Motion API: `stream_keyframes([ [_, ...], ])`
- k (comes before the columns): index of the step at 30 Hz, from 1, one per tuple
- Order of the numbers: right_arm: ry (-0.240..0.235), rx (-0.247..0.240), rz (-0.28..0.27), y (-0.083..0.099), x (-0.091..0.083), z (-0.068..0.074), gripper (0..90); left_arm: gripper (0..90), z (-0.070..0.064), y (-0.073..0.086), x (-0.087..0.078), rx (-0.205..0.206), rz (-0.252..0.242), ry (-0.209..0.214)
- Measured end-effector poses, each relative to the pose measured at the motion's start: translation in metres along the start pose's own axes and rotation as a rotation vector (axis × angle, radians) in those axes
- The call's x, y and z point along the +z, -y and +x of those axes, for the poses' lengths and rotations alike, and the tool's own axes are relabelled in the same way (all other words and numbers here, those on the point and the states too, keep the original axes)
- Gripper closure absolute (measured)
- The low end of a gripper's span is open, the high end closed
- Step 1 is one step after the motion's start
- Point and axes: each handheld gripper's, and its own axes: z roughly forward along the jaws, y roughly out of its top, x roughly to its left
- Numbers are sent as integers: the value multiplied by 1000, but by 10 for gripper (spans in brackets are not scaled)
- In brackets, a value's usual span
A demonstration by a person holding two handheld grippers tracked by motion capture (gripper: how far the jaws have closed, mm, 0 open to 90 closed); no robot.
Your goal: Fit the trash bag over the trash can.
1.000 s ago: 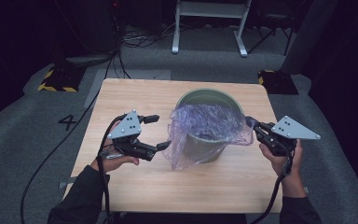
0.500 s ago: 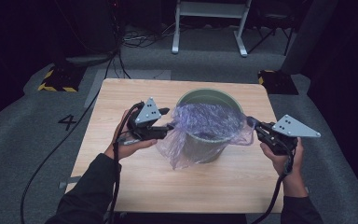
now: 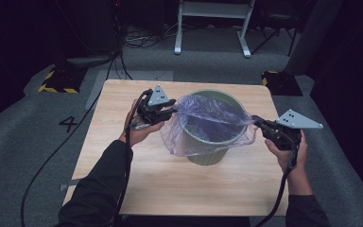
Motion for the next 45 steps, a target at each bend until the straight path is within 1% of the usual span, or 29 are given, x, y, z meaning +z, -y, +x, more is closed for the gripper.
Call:
stream_keyframes([
  [2,-4,26,23,2,4,-5,900,733,4,-1,7,0,8,-4],
  [4,0,44,44,3,8,-9,900,772,7,-3,12,3,13,-7],
  [6,11,67,69,6,14,-15,900,777,10,-4,17,-10,15,-3],
  [8,11,95,80,9,20,-21,900,795,13,-5,22,-23,15,5],
  [9,11,104,82,10,22,-23,900,826,13,-5,24,-20,15,9],
  [10,14,115,80,11,24,-25,900,842,13,-5,28,-8,22,-2],
  [11,12,126,80,12,26,-28,900,854,13,-6,30,2,21,-3],
  [13,21,132,78,13,30,-31,900,886,13,-7,33,23,23,-16],
  [14,25,128,78,13,32,-31,900,889,14,-7,35,24,20,-14],
  [15,37,118,77,13,34,-32,900,893,16,-7,37,16,17,-8],
  [17,41,123,75,14,37,-35,900,894,18,-7,41,12,26,-9],
  [19,58,126,73,14,41,-37,900,895,20,-6,45,0,34,-7],
  [20,57,132,71,14,42,-39,900,895,21,-6,47,-1,41,-9],
  [21,52,147,72,15,45,-40,900,895,22,-5,50,-12,41,-7],
  [22,51,155,78,15,48,-42,900,894,23,-4,53,-24,45,-1],
  [25,57,167,109,17,58,-45,900,895,24,-3,63,-41,72,10],
  [27,52,184,129,19,64,-47,900,895,25,-1,69,-49,87,11],
  [29,50,196,145,21,70,-49,900,896,28,2,74,-85,86,26],
  [30,45,206,148,23,72,-50,900,896,29,3,75,-90,90,29],
  [31,42,214,152,24,74,-50,900,895,30,5,78,-107,89,35],
  [32,42,218,160,25,77,-51,900,895,32,6,79,-115,93,42],
  [37,23,252,172,32,88,-53,900,895,34,13,87,-141,102,57],
  [42,-2,283,193,39,97,-56,900,896,34,19,95,-161,133,60],
  [44,-5,288,210,43,102,-56,900,896,35,22,100,-179,160,77],
  [45,-7,290,219,45,104,-56,900,896,35,24,102,-178,169,80],
])
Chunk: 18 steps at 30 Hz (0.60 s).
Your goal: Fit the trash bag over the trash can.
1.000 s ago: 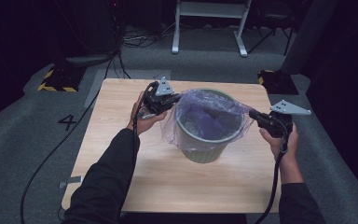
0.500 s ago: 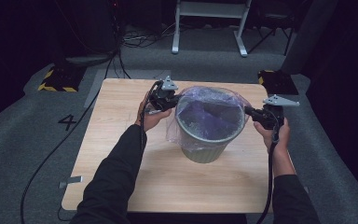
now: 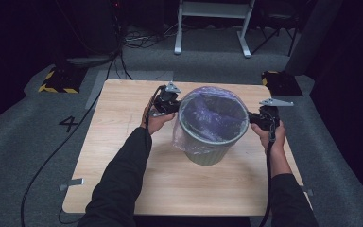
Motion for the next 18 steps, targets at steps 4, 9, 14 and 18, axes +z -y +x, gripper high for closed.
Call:
stream_keyframes([
  [4,-18,6,26,6,6,-2,897,895,0,6,5,-13,25,21],
  [9,-34,7,62,17,10,-5,891,895,3,14,8,-17,82,30],
  [14,-26,-8,88,31,8,-8,836,846,2,25,2,14,69,31],
  [18,-7,-26,41,37,-4,-14,693,654,4,32,-14,3,31,-17],
])
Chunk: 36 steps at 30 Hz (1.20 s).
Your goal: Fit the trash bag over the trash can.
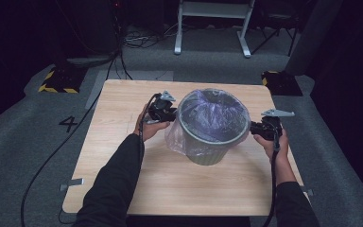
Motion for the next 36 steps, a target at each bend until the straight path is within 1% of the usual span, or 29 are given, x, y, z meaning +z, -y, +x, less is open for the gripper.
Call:
stream_keyframes([
  [1,4,-8,-27,1,-4,-1,653,571,1,1,-5,-12,-5,-15],
  [2,1,-18,-50,2,-9,-3,623,494,3,4,-11,-22,-19,-6],
  [4,13,-43,-85,5,-19,-4,553,400,4,9,-23,-30,-57,-1],
  [5,17,-59,-95,7,-23,-5,510,360,4,12,-29,-36,-78,5],
  [6,16,-69,-99,8,-27,-5,480,343,5,15,-35,-40,-92,13],
  [8,18,-90,-96,10,-32,-6,411,293,5,21,-45,-40,-120,25],
  [10,11,-111,-99,12,-37,-5,389,289,5,26,-54,-34,-144,21],
  [11,18,-130,-101,13,-39,-3,372,283,4,29,-58,-31,-147,14],
  [14,12,-171,-110,13,-44,2,371,280,4,37,-67,-14,-154,0],
  [15,15,-190,-111,14,-46,4,382,279,4,39,-68,-3,-149,-8],
  [17,33,-198,-102,14,-47,5,386,280,7,45,-72,11,-139,-18],
  [19,57,-187,-98,14,-48,3,389,278,13,48,-74,-3,-133,-41],
  [20,63,-168,-97,14,-48,0,389,278,16,50,-74,-12,-133,-50],
  [22,56,-130,-96,13,-47,-5,380,270,24,52,-75,-33,-131,-55],
  [24,58,-98,-107,13,-47,-10,370,265,28,53,-77,-48,-150,-75],
  [25,54,-80,-118,13,-47,-12,352,265,29,53,-77,-59,-159,-69],
  [26,47,-70,-124,13,-47,-13,345,265,32,52,-78,-71,-155,-51],
  [27,51,-70,-124,13,-47,-14,338,242,33,51,-79,-85,-160,-37],
  [28,57,-74,-123,12,-47,-14,331,228,34,50,-81,-95,-187,-29],
  [29,57,-80,-128,12,-48,-13,330,235,35,50,-85,-102,-217,-12],
  [30,54,-84,-138,11,-49,-12,330,236,34,50,-87,-106,-231,-1],
  [31,51,-88,-143,11,-51,-12,326,232,32,49,-91,-92,-252,17],
  [34,39,-110,-182,11,-62,-8,342,229,22,49,-106,-49,-282,21],
  [36,25,-143,-196,11,-68,-5,379,228,15,52,-116,-17,-296,28],
])
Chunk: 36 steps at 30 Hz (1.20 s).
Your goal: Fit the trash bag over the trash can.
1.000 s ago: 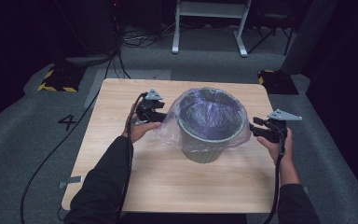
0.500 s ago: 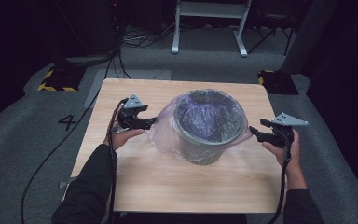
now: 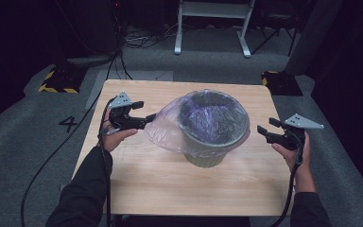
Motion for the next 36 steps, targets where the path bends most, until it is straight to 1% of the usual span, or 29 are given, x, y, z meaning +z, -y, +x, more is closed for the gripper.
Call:
stream_keyframes([
  [1,-15,-15,-8,0,-3,2,389,227,-4,1,-3,16,6,11],
  [2,-40,-29,-14,0,-5,4,389,224,-8,3,-5,35,24,13],
  [3,-69,-43,-22,1,-8,6,389,216,-12,6,-7,56,39,11],
  [5,-125,-67,-43,2,-13,11,388,214,-16,13,-6,82,76,3],
  [6,-145,-78,-47,3,-16,15,381,214,-17,18,-5,89,97,-8],
  [8,-187,-111,-59,3,-19,23,338,226,-18,26,0,93,119,-1],
  [9,-208,-127,-57,3,-20,28,329,227,-20,31,3,78,117,23],
  [10,-224,-158,-50,2,-20,35,311,238,-22,34,6,76,119,42],
  [12,-228,-209,-34,0,-18,47,289,258,-31,39,13,100,132,73],
  [13,-231,-231,-23,-2,-17,54,276,265,-35,40,16,105,137,86],
  [15,-247,-253,-17,-3,-13,63,279,271,-43,43,24,111,154,111],
  [17,-244,-270,-2,-4,-7,69,298,301,-50,45,32,114,157,140],
  [19,-235,-286,1,-4,-2,73,351,327,-57,46,39,128,176,144],
  [20,-237,-282,-1,-4,-1,73,395,371,-60,46,43,138,186,143],
  [21,-255,-279,-7,-3,1,74,454,435,-63,47,46,147,193,132],
  [22,-257,-281,-12,-3,2,75,504,466,-64,47,48,156,204,130],
  [23,-258,-285,-15,-2,3,76,532,517,-66,48,51,164,209,134],
  [25,-273,-286,-21,-2,5,77,631,630,-68,50,55,174,226,124],
  [26,-274,-288,-25,-1,6,77,687,683,-69,51,57,173,228,135],
  [27,-286,-291,-29,0,7,77,750,745,-70,52,59,179,234,150],
  [28,-299,-297,-37,0,7,77,796,787,-71,52,60,188,245,155],
  [29,-305,-300,-40,1,7,77,839,806,-72,53,61,200,256,156],
  [30,-304,-298,-41,2,7,77,877,826,-72,53,62,203,263,157],
  [31,-310,-298,-43,2,7,77,900,834,-72,54,63,208,264,158],
  [33,-319,-298,-51,4,6,77,900,851,-73,55,64,212,272,155],
  [35,-316,-300,-46,6,7,77,900,864,-75,58,67,215,282,155],
  [36,-314,-297,-43,7,7,76,900,863,-76,59,69,223,291,153],
])
